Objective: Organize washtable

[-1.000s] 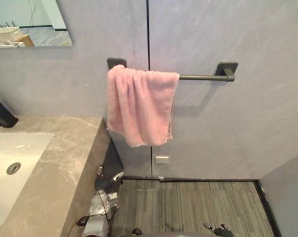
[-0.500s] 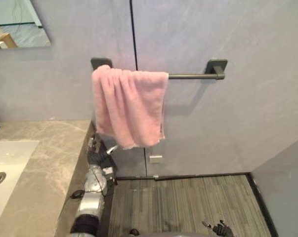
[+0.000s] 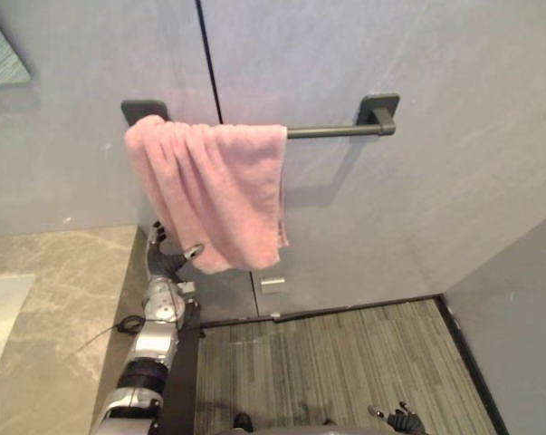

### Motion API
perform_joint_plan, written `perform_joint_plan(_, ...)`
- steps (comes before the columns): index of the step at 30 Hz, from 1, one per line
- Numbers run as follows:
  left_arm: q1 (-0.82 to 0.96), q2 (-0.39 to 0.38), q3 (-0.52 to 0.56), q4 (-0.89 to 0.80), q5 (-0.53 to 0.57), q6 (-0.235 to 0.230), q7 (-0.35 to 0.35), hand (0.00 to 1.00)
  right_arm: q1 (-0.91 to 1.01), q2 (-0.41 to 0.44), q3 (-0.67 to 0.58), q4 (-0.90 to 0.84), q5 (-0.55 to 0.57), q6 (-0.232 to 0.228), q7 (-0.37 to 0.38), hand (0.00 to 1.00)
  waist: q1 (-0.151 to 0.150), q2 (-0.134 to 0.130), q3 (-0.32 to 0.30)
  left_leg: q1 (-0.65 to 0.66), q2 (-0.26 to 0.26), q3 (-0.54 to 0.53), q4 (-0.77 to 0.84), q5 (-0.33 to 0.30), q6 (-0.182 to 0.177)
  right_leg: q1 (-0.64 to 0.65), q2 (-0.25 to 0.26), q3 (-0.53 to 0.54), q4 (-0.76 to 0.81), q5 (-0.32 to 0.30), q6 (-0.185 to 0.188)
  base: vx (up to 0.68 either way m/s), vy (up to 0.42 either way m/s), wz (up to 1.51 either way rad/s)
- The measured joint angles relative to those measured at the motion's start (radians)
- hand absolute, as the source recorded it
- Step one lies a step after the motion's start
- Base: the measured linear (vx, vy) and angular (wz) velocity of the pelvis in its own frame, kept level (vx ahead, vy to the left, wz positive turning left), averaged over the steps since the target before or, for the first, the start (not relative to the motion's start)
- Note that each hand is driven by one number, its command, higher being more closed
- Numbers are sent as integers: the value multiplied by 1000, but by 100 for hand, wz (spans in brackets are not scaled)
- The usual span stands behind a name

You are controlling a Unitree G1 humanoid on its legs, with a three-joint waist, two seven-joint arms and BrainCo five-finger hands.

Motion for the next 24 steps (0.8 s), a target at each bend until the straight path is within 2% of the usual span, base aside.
perform_joint_plan(1,-7,0,1,4,-1,0,5,100,0,0,0,0,0,-2,0,0,0,0,0,-2,0,0,0,0,0,-1,0,3,-4,3,-1,-29,-16,-5)
perform_joint_plan(8,-75,41,-11,69,-4,-1,-41,100,1,-5,37,-12,1,-2,1,0,-4,-4,-2,-17,-2,-1,0,0,0,-25,-1,18,-6,25,13,-70,-10,-7)
perform_joint_plan(11,-88,58,-31,69,-7,-3,-47,100,0,-11,71,-71,1,-5,0,0,-22,-8,-2,-21,-4,-1,0,0,0,-35,-3,26,-8,31,15,-65,-5,-9)
perform_joint_plan(15,-94,61,-31,63,-29,-7,-62,100,10,-28,99,-291,-1,-8,-5,0,-28,-8,-2,-37,-5,-3,0,1,1,-48,-2,34,-25,49,21,-39,-18,-8)
perform_joint_plan(17,-93,61,-30,55,-33,-7,-66,100,6,-46,100,-388,-13,-26,-15,0,-26,-9,-3,-37,-5,-7,0,2,2,-48,-1,34,-25,50,22,2,-35,-1)
perform_joint_plan(24,-82,57,-29,-30,-33,-21,-67,100,-47,-111,97,-593,-55,-58,-41,0,-29,-9,-3,-31,-5,-37,1,2,2,-35,0,27,-28,50,21,6,-33,3)
